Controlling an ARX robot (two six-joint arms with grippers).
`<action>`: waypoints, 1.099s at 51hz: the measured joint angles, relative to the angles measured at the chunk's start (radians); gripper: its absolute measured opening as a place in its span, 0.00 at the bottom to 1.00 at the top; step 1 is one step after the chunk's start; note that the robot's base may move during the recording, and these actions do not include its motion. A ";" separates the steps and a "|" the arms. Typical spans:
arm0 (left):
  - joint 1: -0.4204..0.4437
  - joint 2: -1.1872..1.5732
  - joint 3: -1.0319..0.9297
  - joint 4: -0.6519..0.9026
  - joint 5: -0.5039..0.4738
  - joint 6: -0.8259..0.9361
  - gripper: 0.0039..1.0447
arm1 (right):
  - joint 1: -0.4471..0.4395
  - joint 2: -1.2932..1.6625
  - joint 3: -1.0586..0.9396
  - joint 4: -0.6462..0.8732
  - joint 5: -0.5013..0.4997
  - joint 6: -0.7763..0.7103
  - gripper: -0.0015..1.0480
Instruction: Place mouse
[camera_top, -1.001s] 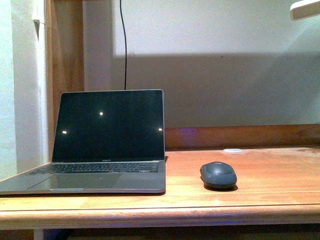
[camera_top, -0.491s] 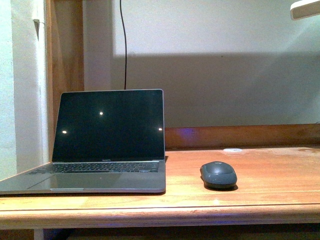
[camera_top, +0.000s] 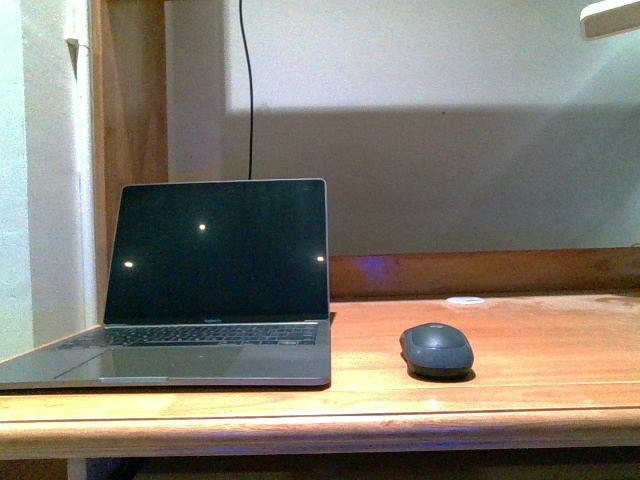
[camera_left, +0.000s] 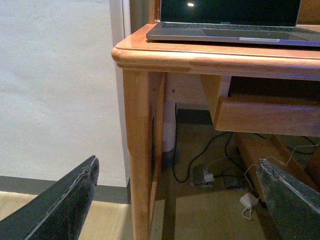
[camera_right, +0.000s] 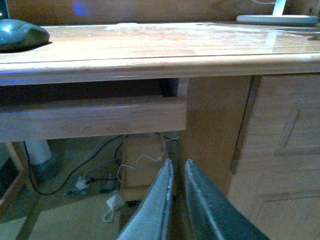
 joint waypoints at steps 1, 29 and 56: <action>0.000 0.000 0.000 0.000 0.000 0.000 0.93 | 0.000 0.000 0.000 0.000 0.000 0.000 0.21; 0.000 0.000 0.000 0.000 0.000 0.000 0.93 | 0.000 0.000 0.000 0.000 0.000 0.000 0.93; 0.000 0.000 0.000 0.000 0.000 0.000 0.93 | 0.000 0.000 0.000 0.000 0.000 0.000 0.93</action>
